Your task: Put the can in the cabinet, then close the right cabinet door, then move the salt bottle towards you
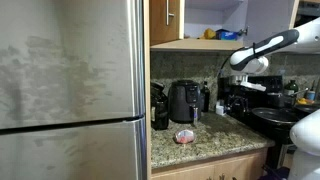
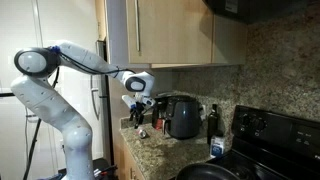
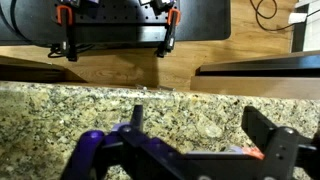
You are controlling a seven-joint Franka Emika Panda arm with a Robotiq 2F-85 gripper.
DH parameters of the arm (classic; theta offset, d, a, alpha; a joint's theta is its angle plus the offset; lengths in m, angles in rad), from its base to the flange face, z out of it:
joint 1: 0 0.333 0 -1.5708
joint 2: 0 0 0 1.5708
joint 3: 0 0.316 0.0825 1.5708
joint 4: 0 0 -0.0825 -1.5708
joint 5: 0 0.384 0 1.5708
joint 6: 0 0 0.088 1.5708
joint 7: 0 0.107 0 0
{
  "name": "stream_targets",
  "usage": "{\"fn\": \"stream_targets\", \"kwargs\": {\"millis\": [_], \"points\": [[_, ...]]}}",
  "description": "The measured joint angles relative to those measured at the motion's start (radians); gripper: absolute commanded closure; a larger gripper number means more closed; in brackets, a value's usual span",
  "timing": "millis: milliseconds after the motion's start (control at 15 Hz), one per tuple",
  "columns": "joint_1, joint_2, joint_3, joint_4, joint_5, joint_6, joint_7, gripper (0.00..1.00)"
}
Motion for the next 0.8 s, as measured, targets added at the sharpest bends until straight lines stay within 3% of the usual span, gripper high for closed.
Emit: {"fn": "stream_targets", "kwargs": {"millis": [467,800], "points": [[-0.002,0.000,0.003,0.001,-0.007,-0.010,0.006,0.00],[-0.006,0.000,0.022,0.026,-0.164,-0.130,-0.030,0.00]]}}
